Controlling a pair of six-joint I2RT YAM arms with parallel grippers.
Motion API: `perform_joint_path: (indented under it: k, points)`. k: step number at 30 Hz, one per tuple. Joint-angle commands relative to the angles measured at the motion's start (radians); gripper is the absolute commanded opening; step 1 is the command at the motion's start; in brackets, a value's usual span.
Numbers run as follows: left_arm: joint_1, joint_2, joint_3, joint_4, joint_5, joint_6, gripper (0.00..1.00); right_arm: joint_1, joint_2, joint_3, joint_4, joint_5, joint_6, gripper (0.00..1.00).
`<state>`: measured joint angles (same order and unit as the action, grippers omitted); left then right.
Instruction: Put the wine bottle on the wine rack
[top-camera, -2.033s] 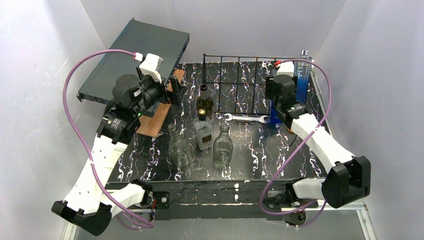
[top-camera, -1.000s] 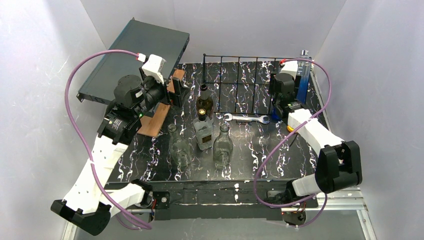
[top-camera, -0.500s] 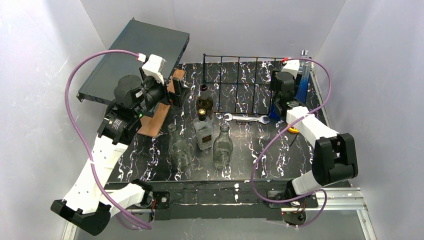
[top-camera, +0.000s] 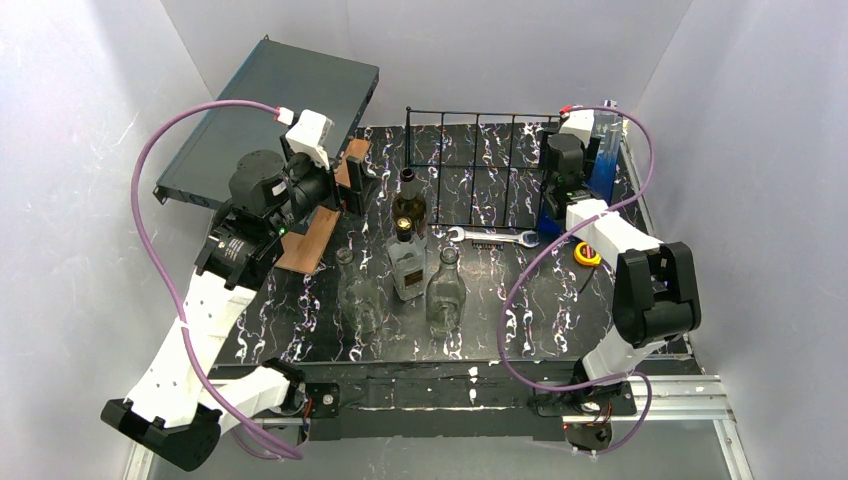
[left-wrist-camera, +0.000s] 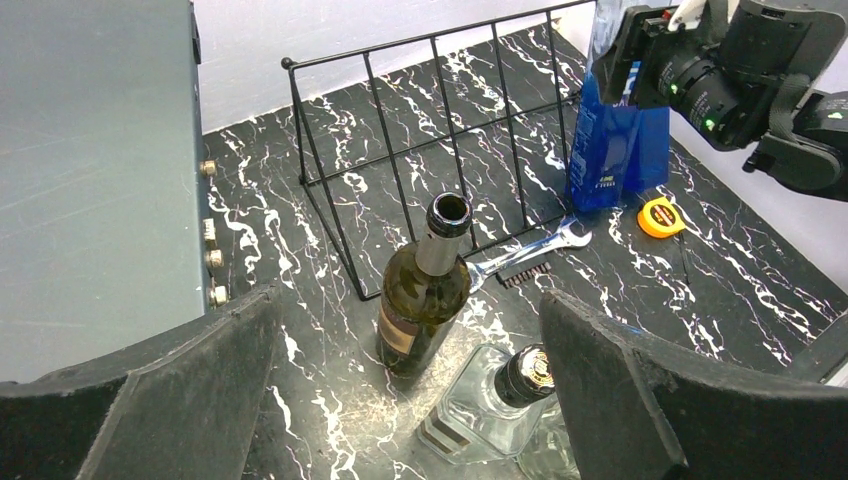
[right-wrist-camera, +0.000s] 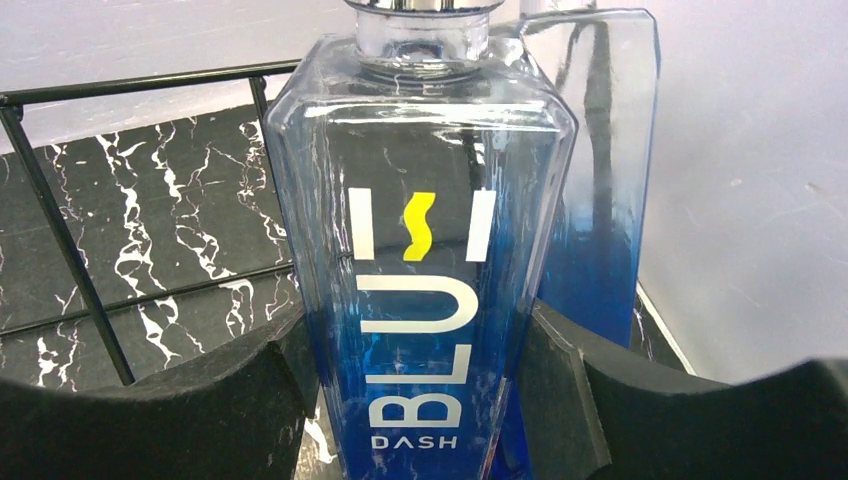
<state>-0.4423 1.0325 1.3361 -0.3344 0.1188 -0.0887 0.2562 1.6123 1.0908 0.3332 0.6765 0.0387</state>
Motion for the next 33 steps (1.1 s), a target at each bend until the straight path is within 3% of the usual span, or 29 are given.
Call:
perform_joint_path:
  k: [1,26,33]
  points:
    - [-0.006,-0.02,0.023,-0.006,-0.01,0.013,0.99,0.005,0.067,0.044,-0.039,-0.034,-0.009,0.01]
    - [-0.015,-0.02,0.029,-0.012,-0.018,0.018,0.99,-0.032,0.163,0.12,-0.023,-0.138,-0.085,0.01]
    - [-0.016,-0.021,0.027,-0.012,-0.019,0.018,0.99,-0.035,0.179,0.14,-0.051,-0.132,-0.086,0.21]
